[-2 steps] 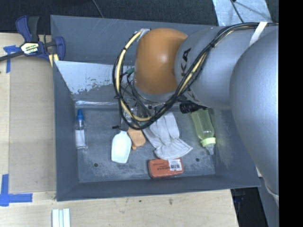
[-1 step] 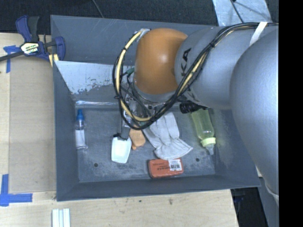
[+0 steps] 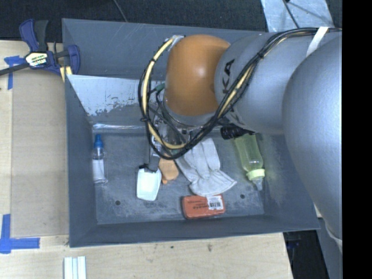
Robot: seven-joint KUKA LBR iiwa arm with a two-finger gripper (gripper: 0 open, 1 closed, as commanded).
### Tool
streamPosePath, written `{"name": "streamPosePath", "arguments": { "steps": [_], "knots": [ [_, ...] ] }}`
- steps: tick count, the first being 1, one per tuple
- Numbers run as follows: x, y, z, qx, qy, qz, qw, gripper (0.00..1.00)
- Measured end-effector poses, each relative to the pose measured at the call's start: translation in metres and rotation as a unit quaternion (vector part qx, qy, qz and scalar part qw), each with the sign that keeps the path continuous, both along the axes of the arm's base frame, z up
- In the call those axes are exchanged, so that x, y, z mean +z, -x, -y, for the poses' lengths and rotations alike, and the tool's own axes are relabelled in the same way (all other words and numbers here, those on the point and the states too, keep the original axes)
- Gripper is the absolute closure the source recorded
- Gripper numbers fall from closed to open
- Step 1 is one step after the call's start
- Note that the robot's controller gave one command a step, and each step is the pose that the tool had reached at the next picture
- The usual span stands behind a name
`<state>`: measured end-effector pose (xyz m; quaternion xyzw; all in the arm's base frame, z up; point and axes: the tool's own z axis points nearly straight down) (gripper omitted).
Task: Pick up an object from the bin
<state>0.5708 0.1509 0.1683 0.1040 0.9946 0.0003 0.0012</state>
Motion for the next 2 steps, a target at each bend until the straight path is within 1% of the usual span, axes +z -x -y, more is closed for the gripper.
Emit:
{"name": "streamPosePath", "arguments": {
  "steps": [1,2],
  "knots": [
    [-0.046,0.03,0.027,0.03,-0.001,0.0023,0.9996,0.0],
    [-0.096,0.023,0.064,0.112,0.0,0.0021,0.9937,1.0]
  ]
}}
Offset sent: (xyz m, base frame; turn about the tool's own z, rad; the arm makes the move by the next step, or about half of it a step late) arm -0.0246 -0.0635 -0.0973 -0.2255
